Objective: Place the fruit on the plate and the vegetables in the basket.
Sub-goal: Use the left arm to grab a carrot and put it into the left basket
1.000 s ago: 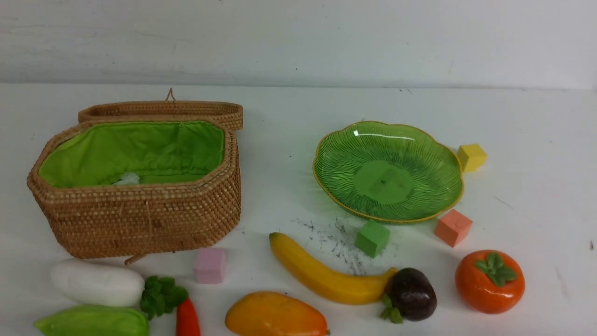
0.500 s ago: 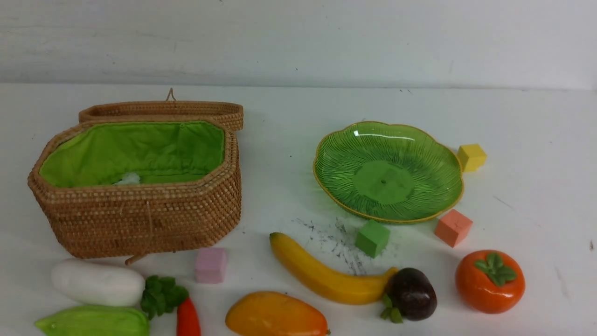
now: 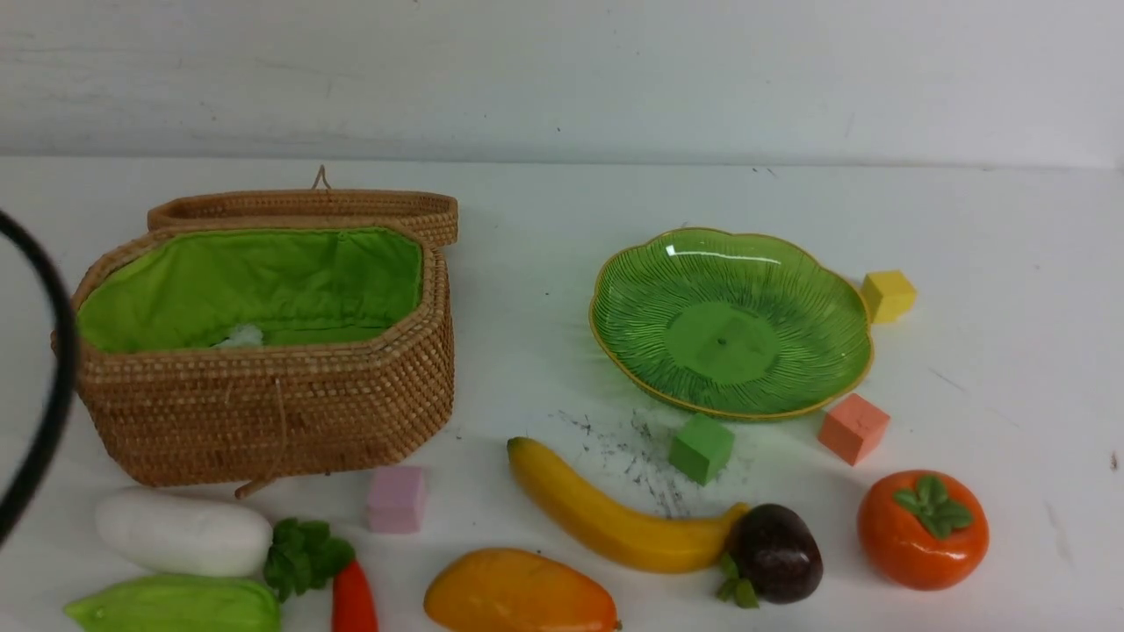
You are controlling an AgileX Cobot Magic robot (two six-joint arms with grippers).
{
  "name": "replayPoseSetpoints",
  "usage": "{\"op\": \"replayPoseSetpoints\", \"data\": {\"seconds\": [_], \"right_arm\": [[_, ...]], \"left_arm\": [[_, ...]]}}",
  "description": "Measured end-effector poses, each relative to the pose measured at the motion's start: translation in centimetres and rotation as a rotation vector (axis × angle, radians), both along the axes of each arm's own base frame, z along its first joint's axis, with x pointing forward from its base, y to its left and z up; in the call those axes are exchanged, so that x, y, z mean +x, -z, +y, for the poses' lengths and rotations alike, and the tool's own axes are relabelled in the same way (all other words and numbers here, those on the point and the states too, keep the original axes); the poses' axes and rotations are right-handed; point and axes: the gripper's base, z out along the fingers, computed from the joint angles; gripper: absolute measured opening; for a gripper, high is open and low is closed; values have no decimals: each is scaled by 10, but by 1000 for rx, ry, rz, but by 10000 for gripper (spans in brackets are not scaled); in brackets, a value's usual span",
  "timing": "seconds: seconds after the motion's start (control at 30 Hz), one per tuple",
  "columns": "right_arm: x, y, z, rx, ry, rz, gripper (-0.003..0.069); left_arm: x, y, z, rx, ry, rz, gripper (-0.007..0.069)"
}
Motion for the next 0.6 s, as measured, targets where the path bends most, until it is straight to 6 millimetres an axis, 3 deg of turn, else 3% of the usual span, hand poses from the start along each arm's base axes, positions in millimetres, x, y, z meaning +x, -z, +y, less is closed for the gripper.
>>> {"op": "replayPoseSetpoints", "data": {"seconds": [0.27, 0.43, 0.6], "right_arm": [[0, 0, 0, 0, 0, 0, 241], [0, 0, 0, 0, 0, 0, 241], [0, 0, 0, 0, 0, 0, 241]], "left_arm": [[34, 34, -31, -84, 348, 299, 255], [49, 74, -61, -12, 525, 626, 361], [59, 103, -92, 91, 447, 763, 473]]}}
